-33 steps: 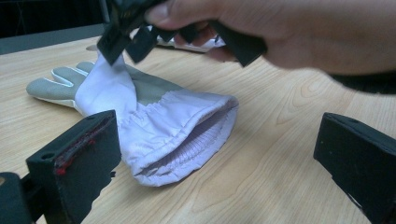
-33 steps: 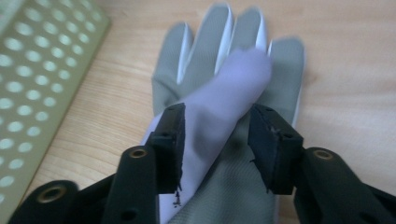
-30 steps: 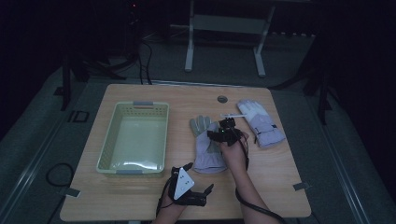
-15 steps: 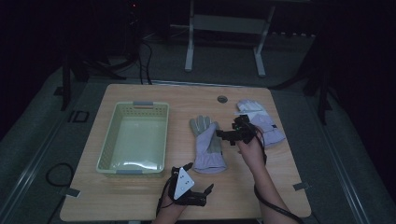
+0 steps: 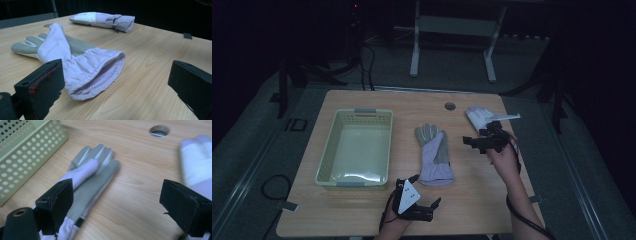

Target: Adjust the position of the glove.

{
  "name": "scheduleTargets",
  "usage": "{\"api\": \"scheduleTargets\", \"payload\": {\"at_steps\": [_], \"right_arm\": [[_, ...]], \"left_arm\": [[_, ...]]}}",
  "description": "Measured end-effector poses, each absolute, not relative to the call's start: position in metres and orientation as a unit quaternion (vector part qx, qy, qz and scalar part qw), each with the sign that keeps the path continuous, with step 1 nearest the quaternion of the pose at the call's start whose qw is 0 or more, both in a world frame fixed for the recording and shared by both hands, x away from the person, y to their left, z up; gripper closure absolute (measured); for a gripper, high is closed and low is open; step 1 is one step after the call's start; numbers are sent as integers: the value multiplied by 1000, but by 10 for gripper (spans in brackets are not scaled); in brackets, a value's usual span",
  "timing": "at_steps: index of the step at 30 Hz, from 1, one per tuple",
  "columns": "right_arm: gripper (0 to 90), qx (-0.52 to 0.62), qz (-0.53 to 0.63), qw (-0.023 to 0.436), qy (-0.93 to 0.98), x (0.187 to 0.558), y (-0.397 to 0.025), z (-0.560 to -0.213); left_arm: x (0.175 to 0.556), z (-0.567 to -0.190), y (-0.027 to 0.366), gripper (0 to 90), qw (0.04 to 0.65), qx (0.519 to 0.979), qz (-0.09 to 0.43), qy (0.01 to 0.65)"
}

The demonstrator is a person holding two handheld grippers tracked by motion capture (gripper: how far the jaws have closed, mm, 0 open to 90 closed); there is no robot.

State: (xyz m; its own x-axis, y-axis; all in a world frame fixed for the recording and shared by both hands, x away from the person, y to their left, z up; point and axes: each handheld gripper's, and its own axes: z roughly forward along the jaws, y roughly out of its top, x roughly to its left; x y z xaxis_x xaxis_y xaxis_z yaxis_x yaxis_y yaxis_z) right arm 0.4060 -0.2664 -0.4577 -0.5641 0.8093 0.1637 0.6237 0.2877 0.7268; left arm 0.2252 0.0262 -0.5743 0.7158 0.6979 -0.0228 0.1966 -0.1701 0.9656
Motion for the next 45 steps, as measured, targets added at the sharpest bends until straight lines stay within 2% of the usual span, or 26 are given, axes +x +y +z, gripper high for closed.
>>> {"api": "scheduleTargets", "payload": {"at_steps": [1,4,14,21,26,30,31,34,35,38,42,45], "right_arm": [[120,454,384,138,792,408,-278,-456],[143,461,381,144,789,412,-292,-455],[130,453,333,188,805,423,-325,-461],[115,485,341,160,789,430,-351,-466],[110,499,333,185,779,438,-358,-468],[163,498,335,192,777,443,-362,-468],[228,500,344,189,772,449,-367,-466],[307,505,342,190,770,458,-371,-464],[365,504,340,189,771,460,-371,-464],[468,514,333,180,770,467,-371,-465],[527,509,312,178,782,477,-367,-472],[512,498,300,176,795,483,-361,-478]], "left_arm": [[225,-574,26,10,567,732,221,305],[225,-574,26,10,566,733,222,305],[225,-574,26,10,567,733,221,304],[225,-574,26,10,567,733,219,304],[225,-574,26,10,568,733,219,303],[226,-574,26,10,569,734,217,302],[225,-574,26,10,569,734,217,302],[225,-574,26,10,569,734,217,301],[225,-574,26,10,569,734,217,301],[225,-574,26,10,569,734,218,300],[225,-574,26,10,569,734,218,300],[225,-574,26,10,569,734,218,299]]}}
